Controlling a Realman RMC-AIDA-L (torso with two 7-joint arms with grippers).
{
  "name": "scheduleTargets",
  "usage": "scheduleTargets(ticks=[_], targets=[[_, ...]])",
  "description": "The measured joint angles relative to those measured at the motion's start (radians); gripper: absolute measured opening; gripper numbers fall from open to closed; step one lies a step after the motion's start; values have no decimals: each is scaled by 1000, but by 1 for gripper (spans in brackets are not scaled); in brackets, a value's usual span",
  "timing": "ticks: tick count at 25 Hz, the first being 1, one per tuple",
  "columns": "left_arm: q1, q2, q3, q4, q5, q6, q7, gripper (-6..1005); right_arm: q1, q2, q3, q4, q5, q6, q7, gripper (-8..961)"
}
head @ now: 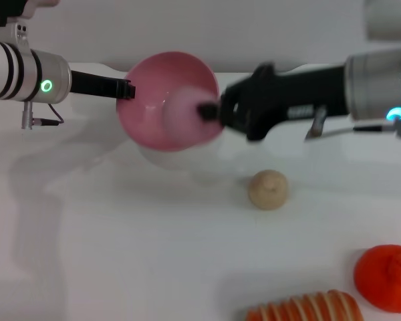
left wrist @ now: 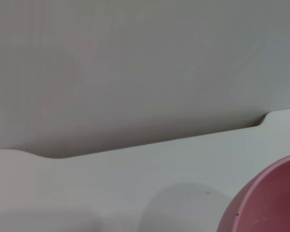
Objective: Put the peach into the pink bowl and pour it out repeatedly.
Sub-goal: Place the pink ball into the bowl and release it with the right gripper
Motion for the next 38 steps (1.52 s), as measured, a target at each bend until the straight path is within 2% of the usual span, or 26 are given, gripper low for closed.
scheduleTargets(ticks=[4,12,18,24,31,34,36,38], targets=[[0,-1,2,0,-5,-10,0,45,8,-1,49,-15,5,39,-34,48],[-1,-2,3,9,-27,-41,0,44,35,-2,28,70,-13,205,-66,66],[-6,-2,3,9,-28,-44,0,45,60,-4,25,133,-14,242,-75,79],[-7,-2,3,8,-28,-44,0,45,55,-2,15,137,-11,259,-102,93],[-4,-2,3,4,-28,-43,0,45,52,-1,14,146,-9,268,-108,302],[-3,-2,3,3,-28,-43,5,45,50,-1,18,150,-8,269,-109,545],[-3,-1,3,2,-27,-47,8,45,42,-1,22,150,4,276,-120,584],[-6,0,12,2,-20,-81,8,45,3,-1,27,153,106,291,-215,623]])
